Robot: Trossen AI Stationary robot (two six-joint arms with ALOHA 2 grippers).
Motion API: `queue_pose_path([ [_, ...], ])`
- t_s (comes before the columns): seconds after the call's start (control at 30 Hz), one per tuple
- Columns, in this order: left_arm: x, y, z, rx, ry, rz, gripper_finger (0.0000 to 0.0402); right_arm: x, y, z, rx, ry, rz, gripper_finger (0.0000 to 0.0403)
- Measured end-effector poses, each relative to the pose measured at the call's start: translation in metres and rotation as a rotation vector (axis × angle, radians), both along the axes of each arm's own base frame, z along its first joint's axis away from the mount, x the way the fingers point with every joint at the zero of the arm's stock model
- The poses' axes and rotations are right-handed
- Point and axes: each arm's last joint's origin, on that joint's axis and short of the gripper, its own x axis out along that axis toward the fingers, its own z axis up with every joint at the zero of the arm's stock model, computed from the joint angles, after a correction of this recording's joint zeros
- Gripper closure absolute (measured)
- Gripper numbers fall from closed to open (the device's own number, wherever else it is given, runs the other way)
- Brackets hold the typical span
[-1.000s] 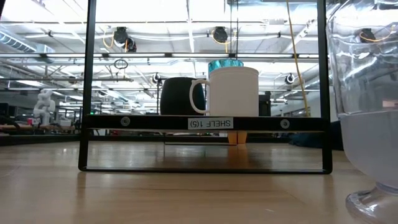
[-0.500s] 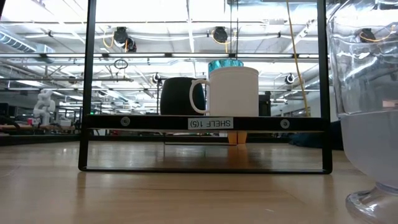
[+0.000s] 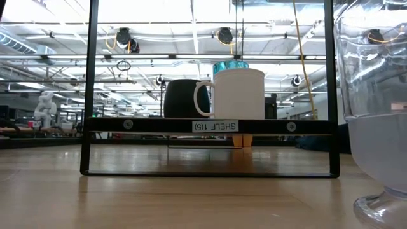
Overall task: Stack small to large cups/mugs on shelf
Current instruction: Put the white cup on the shelf
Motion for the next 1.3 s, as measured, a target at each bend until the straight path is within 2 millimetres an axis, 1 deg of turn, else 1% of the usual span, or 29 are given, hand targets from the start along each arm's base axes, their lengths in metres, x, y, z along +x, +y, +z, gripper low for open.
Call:
queue_pose_path([
  [0.13, -0.009, 0.008, 0.002, 0.025, 0.078, 0.038, 0.0266, 0.003, -0.009, -0.011, -0.013, 0.010, -0.020, 0.0403],
  [0.27, -0.006, 0.011, -0.005, 0.042, 0.146, 0.060, 0.0264, 0.004, -0.014, -0.018, -0.015, 0.021, -0.024, 0.0403],
  [0.57, -0.007, 0.014, -0.006, -0.007, 0.202, -0.012, 0.0266, 0.003, -0.014, -0.022, -0.012, 0.046, 0.002, 0.0403],
  [0.77, -0.008, 0.013, -0.002, -0.005, 0.170, -0.085, 0.0266, 0.005, -0.014, -0.025, -0.060, 0.072, 0.029, 0.0403],
  [0.87, -0.008, 0.014, -0.002, 0.003, 0.168, -0.097, 0.0266, 0.006, -0.017, -0.025, -0.069, 0.064, 0.019, 0.0403],
  [1.03, -0.010, 0.024, -0.003, 0.020, 0.192, -0.096, 0.0266, 0.008, -0.024, -0.030, -0.084, 0.071, 0.004, 0.0403],
  [1.17, -0.014, 0.025, -0.002, 0.033, 0.209, -0.084, 0.0266, 0.008, -0.026, -0.034, -0.075, 0.079, -0.005, 0.0403],
  [1.3, -0.012, 0.027, -0.006, 0.034, 0.237, -0.083, 0.0266, 0.008, -0.028, -0.034, -0.074, 0.081, -0.010, 0.0403],
])
